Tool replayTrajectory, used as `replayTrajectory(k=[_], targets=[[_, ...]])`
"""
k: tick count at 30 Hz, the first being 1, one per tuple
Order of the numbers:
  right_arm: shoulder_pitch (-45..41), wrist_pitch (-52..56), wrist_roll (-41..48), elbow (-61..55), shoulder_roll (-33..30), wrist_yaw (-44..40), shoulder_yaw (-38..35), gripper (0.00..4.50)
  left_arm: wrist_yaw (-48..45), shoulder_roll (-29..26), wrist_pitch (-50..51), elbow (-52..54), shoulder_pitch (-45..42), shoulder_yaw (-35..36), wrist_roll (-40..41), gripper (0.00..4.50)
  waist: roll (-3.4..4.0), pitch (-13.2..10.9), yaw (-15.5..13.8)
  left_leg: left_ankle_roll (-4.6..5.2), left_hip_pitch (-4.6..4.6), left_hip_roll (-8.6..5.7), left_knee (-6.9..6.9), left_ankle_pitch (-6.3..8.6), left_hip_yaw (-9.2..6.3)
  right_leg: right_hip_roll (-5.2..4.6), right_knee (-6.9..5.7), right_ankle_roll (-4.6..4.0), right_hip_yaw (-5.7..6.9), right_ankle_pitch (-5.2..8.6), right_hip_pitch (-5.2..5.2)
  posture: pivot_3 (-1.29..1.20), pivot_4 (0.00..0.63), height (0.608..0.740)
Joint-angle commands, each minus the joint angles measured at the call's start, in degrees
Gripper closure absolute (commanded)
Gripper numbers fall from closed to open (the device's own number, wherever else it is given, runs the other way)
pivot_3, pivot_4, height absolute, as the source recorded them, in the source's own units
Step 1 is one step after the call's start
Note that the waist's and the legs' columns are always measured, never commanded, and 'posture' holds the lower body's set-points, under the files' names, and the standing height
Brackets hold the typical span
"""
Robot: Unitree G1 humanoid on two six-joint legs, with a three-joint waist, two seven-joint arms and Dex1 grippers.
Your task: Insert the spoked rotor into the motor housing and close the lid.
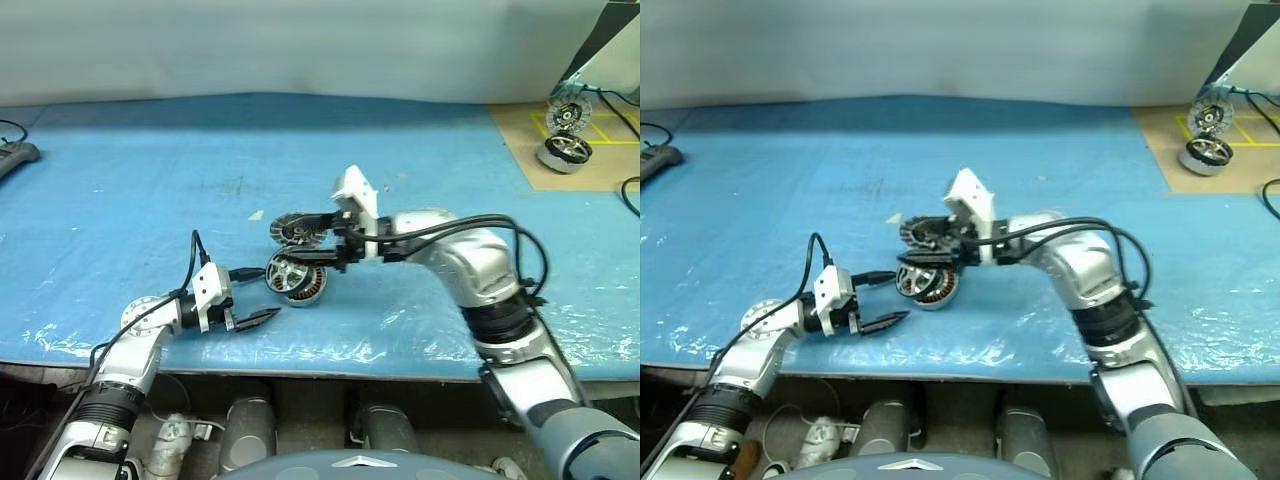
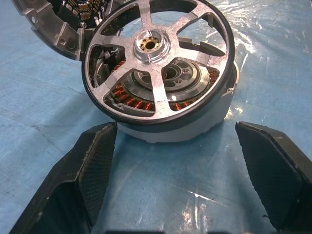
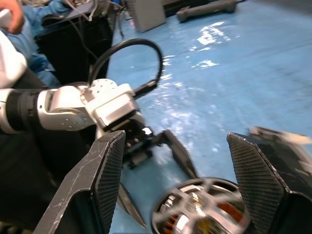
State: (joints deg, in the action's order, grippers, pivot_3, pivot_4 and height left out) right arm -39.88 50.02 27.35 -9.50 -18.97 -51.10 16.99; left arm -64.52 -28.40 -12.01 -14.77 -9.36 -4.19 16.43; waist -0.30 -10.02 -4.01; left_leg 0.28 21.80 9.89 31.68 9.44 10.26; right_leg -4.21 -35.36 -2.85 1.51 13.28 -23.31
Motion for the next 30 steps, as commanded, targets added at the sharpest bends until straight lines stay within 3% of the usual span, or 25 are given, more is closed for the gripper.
replayTrajectory(k=[1,15,25,30], targets=[[-2.8,-1.5,-3.5,3.4,0.1,-0.1,3.6,0.96,0.5,0.0,0.5,3.0,0.3,0.3,0.5,0.34,0.00,0.0,-0.1,-0.09,0.02,-0.01,0.03,-0.06,0.00,-0.01,0.00,0.00,0.00,0.00,0.02,0.00,0.150,0.740],[-0.2,-3.4,-12.3,6.1,-4.8,-1.3,11.7,0.96,5.9,0.5,9.9,15.5,1.8,-1.0,0.8,0.34,-0.02,0.0,-0.1,-0.12,0.03,0.00,0.07,-0.07,-0.01,-0.02,-0.02,0.01,-0.01,0.00,0.02,0.00,0.150,0.740],[1.8,-4.9,-12.6,4.4,-7.2,-2.0,9.0,0.96,8.8,0.5,18.6,23.8,-0.2,-1.8,1.6,0.34,-0.02,0.0,-0.1,-0.11,0.06,-0.01,0.20,-0.06,-0.05,-0.01,-0.04,0.01,-0.01,0.00,0.06,0.00,0.150,0.740],[1.2,-3.3,-6.7,4.1,-3.8,-2.0,2.0,0.96,8.8,0.0,21.0,24.4,-1.9,-1.4,2.2,0.34,-0.01,0.0,0.2,-0.10,0.02,0.02,0.21,-0.06,-0.05,0.01,-0.15,0.01,-0.02,0.00,0.01,0.00,0.150,0.740]])
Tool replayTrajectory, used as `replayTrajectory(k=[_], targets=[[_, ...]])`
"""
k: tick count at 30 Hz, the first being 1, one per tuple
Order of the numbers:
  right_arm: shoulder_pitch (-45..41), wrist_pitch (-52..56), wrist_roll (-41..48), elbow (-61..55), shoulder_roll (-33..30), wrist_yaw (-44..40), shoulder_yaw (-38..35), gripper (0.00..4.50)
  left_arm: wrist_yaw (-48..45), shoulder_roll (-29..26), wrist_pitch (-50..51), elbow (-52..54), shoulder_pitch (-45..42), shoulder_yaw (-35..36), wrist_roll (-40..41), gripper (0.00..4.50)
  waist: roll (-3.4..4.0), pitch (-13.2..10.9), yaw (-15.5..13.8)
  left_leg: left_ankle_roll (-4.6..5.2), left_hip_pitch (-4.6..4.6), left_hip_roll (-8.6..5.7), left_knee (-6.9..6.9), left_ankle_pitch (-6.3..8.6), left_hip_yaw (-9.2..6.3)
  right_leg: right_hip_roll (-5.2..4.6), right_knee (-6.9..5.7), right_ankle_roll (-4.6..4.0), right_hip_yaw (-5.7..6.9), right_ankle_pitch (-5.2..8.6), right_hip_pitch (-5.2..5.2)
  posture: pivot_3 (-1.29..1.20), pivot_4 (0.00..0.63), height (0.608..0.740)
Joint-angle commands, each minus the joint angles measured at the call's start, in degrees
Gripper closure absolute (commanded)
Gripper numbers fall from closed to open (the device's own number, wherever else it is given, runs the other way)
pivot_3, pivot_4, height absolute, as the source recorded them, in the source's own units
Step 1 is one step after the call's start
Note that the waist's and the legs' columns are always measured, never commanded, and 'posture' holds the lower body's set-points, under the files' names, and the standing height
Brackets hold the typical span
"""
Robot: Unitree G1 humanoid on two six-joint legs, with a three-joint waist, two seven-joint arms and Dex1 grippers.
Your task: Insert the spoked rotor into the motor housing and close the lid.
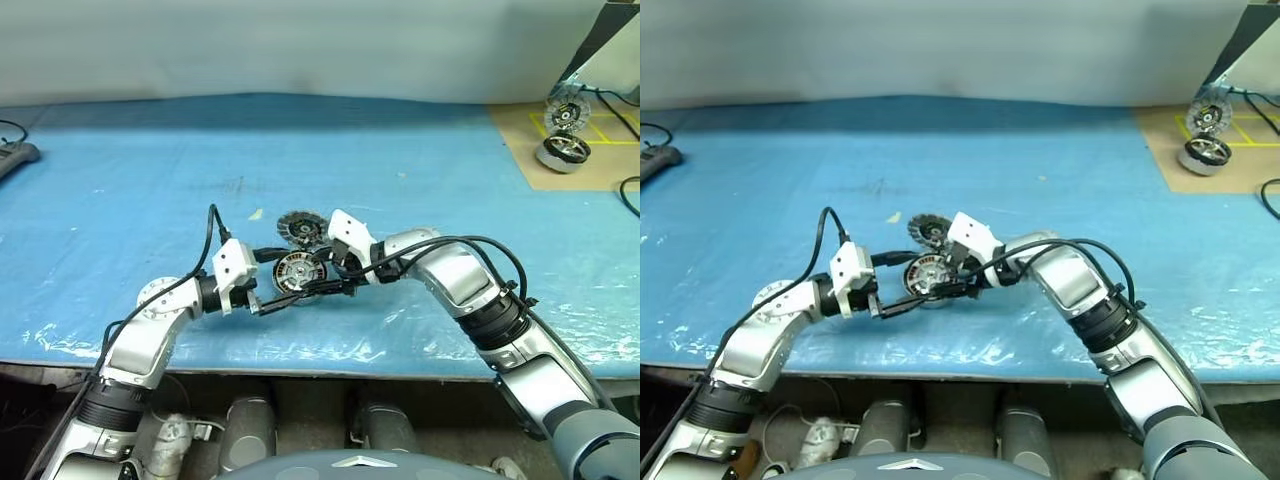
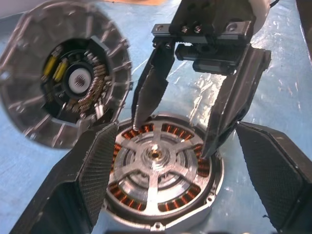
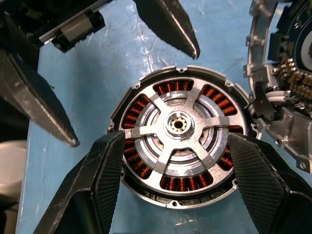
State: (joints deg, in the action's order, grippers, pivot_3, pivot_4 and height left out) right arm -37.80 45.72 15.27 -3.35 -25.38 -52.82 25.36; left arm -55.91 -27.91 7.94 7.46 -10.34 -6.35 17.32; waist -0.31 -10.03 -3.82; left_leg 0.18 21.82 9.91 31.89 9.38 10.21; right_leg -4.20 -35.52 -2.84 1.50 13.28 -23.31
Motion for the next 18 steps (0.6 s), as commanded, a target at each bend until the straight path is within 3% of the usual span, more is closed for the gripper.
replayTrajectory(k=[1,5,7,15,18], targets=[[-1.2,2.4,7.6,-2.2,3.7,-0.1,-8.7,0.96,0.1,-0.7,1.2,2.2,-1.1,0.9,1.4,0.34,0.00,0.0,0.0,0.01,0.01,0.00,0.00,0.00,0.00,0.00,0.00,0.00,0.00,0.00,0.00,0.00,0.150,0.740],[-1.1,3.7,9.3,-2.0,4.9,0.9,-11.7,1.13,0.2,-1.4,1.8,2.2,-1.2,1.6,1.8,0.34,0.00,0.0,-0.1,0.03,0.05,-0.02,0.04,0.01,0.00,-0.01,0.01,0.00,-0.01,0.00,0.00,0.00,0.150,0.740],[0.8,1.5,7.3,-1.6,4.4,1.4,-10.1,1.56,0.3,-1.6,1.7,2.1,-1.1,1.8,1.8,0.34,0.00,0.0,-0.3,0.01,0.05,-0.02,0.05,0.01,0.00,-0.01,0.02,0.00,0.00,0.00,0.01,0.00,0.150,0.740],[4.1,2.2,7.7,-0.6,7.0,2.4,-8.5,4.46,0.2,-2.9,0.8,2.8,1.7,2.7,2.0,0.34,0.00,0.0,0.1,0.00,0.04,0.00,0.05,0.00,-0.01,0.00,0.01,0.00,0.00,0.00,-0.02,0.00,0.150,0.740],[3.9,1.3,7.3,1.1,8.8,2.7,-8.0,4.46,0.1,-3.1,-0.2,2.2,2.6,2.9,1.7,0.34,0.00,0.0,-0.1,0.01,0.04,-0.01,0.04,0.01,-0.01,0.00,0.01,0.00,0.00,0.00,-0.01,0.00,0.150,0.740]])
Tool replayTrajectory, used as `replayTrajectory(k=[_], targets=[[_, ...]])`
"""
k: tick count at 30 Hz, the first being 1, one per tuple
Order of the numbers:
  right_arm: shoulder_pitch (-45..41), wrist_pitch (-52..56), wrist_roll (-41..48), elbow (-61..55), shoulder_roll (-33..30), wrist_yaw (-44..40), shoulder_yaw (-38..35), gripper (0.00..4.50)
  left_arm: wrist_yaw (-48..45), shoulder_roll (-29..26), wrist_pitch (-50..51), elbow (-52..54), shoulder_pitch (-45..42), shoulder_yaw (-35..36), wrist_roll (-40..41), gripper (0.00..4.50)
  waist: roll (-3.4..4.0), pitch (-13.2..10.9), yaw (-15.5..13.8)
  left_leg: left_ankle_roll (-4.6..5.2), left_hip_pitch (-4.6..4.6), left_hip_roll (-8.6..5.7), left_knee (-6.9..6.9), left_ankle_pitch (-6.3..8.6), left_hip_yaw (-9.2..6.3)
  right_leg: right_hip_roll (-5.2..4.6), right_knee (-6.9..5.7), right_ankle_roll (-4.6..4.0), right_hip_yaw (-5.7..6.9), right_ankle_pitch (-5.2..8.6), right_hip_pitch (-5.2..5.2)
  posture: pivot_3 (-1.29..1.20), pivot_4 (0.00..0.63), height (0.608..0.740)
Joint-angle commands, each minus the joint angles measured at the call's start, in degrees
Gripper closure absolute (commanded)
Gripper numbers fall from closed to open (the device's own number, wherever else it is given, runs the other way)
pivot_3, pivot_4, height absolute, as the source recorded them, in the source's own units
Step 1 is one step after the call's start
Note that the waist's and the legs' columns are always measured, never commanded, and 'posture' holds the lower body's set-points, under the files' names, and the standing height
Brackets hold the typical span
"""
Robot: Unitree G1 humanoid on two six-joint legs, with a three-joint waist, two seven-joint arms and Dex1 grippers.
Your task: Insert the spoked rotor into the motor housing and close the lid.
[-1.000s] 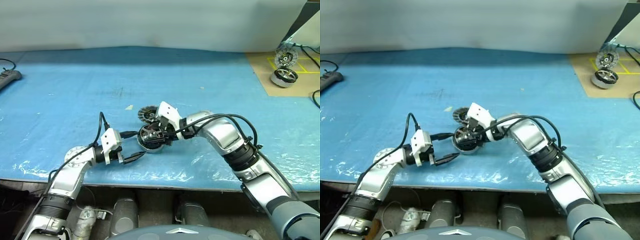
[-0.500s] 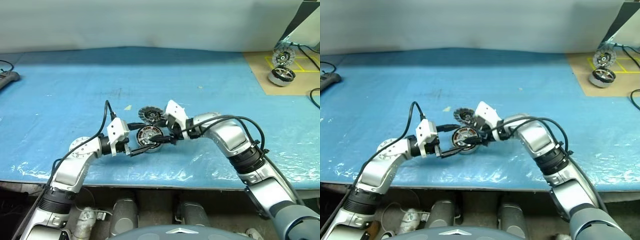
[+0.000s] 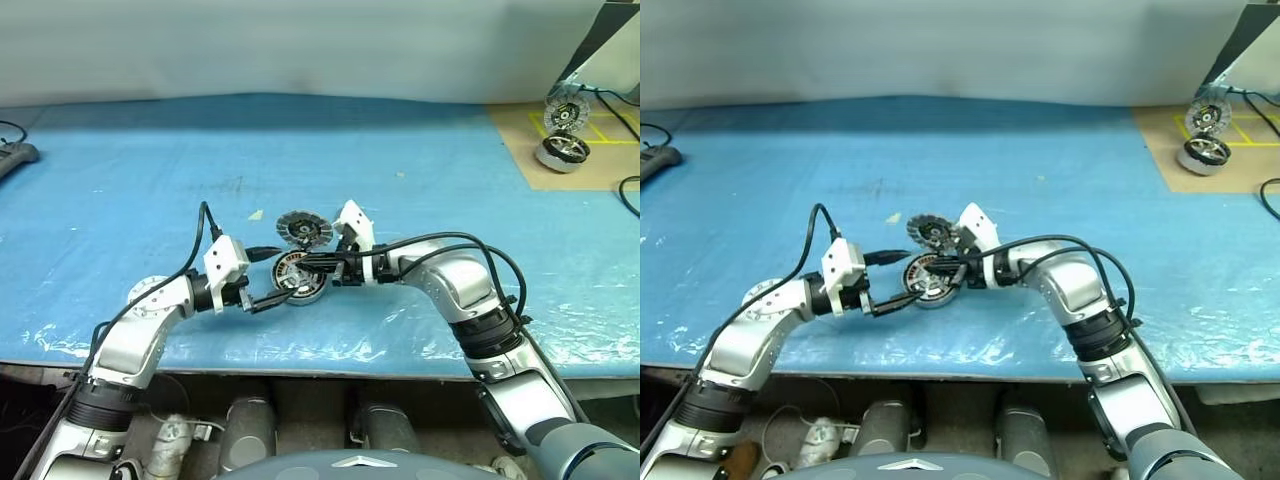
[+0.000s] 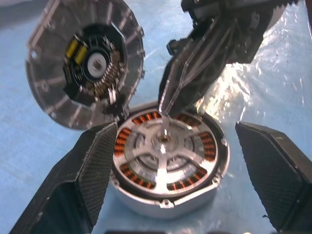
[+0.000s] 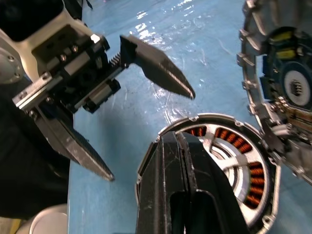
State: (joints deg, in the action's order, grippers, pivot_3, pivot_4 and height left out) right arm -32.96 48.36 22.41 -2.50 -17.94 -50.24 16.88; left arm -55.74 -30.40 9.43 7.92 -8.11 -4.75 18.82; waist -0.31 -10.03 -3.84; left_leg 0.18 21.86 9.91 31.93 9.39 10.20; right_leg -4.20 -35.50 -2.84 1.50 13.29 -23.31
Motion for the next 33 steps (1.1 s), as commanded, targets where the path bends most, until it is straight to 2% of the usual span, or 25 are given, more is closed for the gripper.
replayTrajectory(k=[1,4,9,11,15,18,21,24,28,33], targets=[[-1.0,-1.2,0.4,0.3,1.7,0.0,0.5,4.46,-0.1,-0.6,-2.2,1.3,0.6,1.2,0.1,0.34,0.00,0.0,-0.1,0.00,0.01,-0.01,0.00,0.00,0.00,0.00,0.00,0.00,0.00,0.00,0.00,0.00,0.150,0.740],[-1.2,-1.5,-0.7,2.9,2.9,1.0,0.9,4.46,-0.6,-0.5,-4.0,-1.0,0.6,1.2,-0.3,0.34,0.00,0.0,-0.1,0.00,0.01,-0.02,0.01,0.00,0.00,-0.01,0.01,0.00,0.00,0.00,0.01,0.00,0.150,0.740],[0.1,-6.1,-7.7,8.5,1.6,2.2,6.3,4.46,-1.2,-0.3,-7.0,-5.3,-0.3,1.0,-1.0,0.34,0.00,0.0,-0.1,-0.02,0.00,-0.02,0.00,-0.01,0.00,-0.01,0.01,0.00,-0.01,0.00,0.01,0.00,0.150,0.740],[0.7,-5.6,-7.3,8.6,1.9,2.5,6.0,4.46,-1.6,-0.2,-8.0,-6.6,-0.4,1.2,-1.0,0.34,0.01,0.0,-0.1,-0.02,-0.08,-0.01,-0.02,0.00,0.00,-0.01,0.02,0.01,-0.01,0.00,0.07,0.00,0.150,0.740],[1.1,-0.7,1.4,1.9,2.3,0.7,-2.2,4.46,-2.0,0.0,-9.0,-9.1,-0.7,2.2,0.0,0.34,0.01,0.0,-0.2,0.02,-0.15,-0.02,-0.02,0.02,0.00,-0.01,0.02,0.01,-0.02,0.01,0.14,0.00,0.150,0.740],[1.3,3.6,7.8,-4.5,0.3,-0.7,-7.7,4.46,-2.0,0.5,-9.5,-10.8,-0.9,2.8,0.5,0.34,0.01,0.0,-0.3,0.02,-0.04,-0.03,-0.01,0.01,0.00,-0.01,0.03,0.01,-0.03,0.00,0.07,0.00,0.150,0.740],[3.4,6.6,10.7,-10.1,-2.3,-0.3,-10.1,4.46,-2.1,1.0,-10.0,-12.3,-1.1,3.2,0.6,0.34,0.00,0.0,-0.3,0.01,0.00,-0.01,-0.03,0.01,0.00,0.00,0.06,0.01,-0.01,0.00,0.04,0.00,0.150,0.740],[7.2,7.4,10.9,-14.1,-5.5,1.8,-12.1,4.46,-2.8,1.3,-12.0,-13.8,-1.0,3.0,0.1,0.34,0.00,0.0,-0.5,0.01,-0.01,-0.01,-0.11,0.01,0.00,0.00,0.13,0.01,0.00,0.00,0.05,0.00,0.150,0.740],[12.9,3.3,5.5,-13.2,-10.2,7.4,-15.0,4.46,-3.8,1.7,-13.1,-14.8,-0.8,3.0,0.5,0.34,-0.01,0.0,-0.7,0.01,0.01,-0.05,-0.13,0.01,0.00,-0.01,0.23,0.02,-0.01,0.00,0.06,0.00,0.150,0.740],[8.3,-2.6,1.1,-4.6,-6.4,17.9,-19.7,4.46,-5.4,1.6,-14.4,-16.7,-1.2,2.8,0.3,0.34,0.00,0.0,0.0,0.00,-0.09,-0.03,-0.12,0.01,0.01,-0.01,0.15,0.05,-0.02,0.01,0.03,0.00,0.150,0.740]])
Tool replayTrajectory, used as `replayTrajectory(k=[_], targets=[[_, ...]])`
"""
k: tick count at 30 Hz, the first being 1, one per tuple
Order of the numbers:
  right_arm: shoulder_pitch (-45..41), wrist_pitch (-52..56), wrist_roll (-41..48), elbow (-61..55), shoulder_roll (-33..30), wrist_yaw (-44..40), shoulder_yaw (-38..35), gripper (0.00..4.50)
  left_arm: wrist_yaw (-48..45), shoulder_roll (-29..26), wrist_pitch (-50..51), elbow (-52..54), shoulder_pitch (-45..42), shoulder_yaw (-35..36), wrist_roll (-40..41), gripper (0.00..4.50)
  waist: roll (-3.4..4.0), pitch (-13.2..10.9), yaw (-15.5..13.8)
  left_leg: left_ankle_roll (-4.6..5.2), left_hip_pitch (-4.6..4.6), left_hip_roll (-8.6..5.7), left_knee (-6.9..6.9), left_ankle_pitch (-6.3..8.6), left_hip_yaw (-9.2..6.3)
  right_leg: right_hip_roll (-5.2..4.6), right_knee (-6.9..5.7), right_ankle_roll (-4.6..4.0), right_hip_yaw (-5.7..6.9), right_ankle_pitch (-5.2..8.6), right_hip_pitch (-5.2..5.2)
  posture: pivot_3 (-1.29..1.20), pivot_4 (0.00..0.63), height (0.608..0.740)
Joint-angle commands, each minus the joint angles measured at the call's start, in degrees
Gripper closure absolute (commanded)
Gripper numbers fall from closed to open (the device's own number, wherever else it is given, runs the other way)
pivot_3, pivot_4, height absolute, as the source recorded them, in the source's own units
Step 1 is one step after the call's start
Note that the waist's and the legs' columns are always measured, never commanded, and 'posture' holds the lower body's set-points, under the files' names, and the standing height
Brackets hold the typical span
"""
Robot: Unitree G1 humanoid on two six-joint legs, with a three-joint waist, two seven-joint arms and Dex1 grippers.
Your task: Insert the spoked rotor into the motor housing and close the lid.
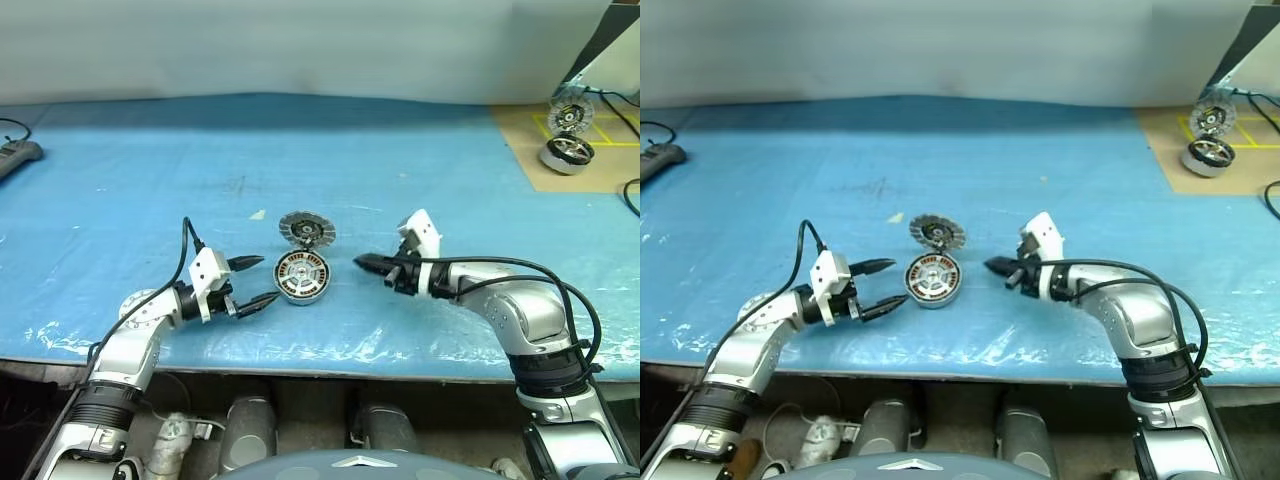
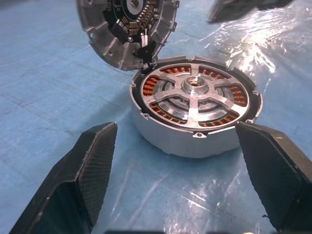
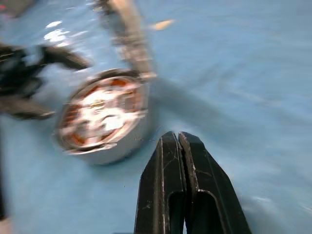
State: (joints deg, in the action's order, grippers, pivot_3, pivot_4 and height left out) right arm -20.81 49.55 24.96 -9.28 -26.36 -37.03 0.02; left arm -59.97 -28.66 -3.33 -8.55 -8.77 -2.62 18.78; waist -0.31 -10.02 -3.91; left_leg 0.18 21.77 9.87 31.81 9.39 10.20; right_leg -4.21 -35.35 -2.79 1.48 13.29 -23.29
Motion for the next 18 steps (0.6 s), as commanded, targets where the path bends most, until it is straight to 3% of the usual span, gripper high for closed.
replayTrajectory(k=[1,11,18], targets=[[-5.2,-4.7,-2.2,3.3,2.7,5.4,-2.5,4.46,-1.5,-0.1,-1.9,-0.8,-0.8,0.6,0.2,0.34,0.01,0.0,0.1,-0.01,-0.01,0.00,0.00,-0.01,0.00,0.00,-0.03,0.00,0.00,0.00,-0.01,0.00,0.150,0.740],[-17.5,-7.1,-1.4,12.2,11.7,0.1,3.9,4.46,-3.7,0.4,-4.0,-5.1,-3.6,0.1,-0.6,0.34,0.03,0.0,-0.1,-0.01,0.14,-0.01,-0.07,-0.01,0.02,0.00,-0.02,-0.05,0.02,-0.01,-0.11,0.00,0.150,0.740],[-19.4,-5.5,0.4,10.3,8.6,-13.2,10.3,4.46,-5.4,-1.0,-3.3,-4.2,-2.6,0.6,0.0,0.34,0.03,0.0,-0.2,-0.02,0.17,0.00,-0.05,-0.02,0.01,-0.01,-0.01,-0.05,0.04,-0.01,-0.09,0.00,0.150,0.740]])
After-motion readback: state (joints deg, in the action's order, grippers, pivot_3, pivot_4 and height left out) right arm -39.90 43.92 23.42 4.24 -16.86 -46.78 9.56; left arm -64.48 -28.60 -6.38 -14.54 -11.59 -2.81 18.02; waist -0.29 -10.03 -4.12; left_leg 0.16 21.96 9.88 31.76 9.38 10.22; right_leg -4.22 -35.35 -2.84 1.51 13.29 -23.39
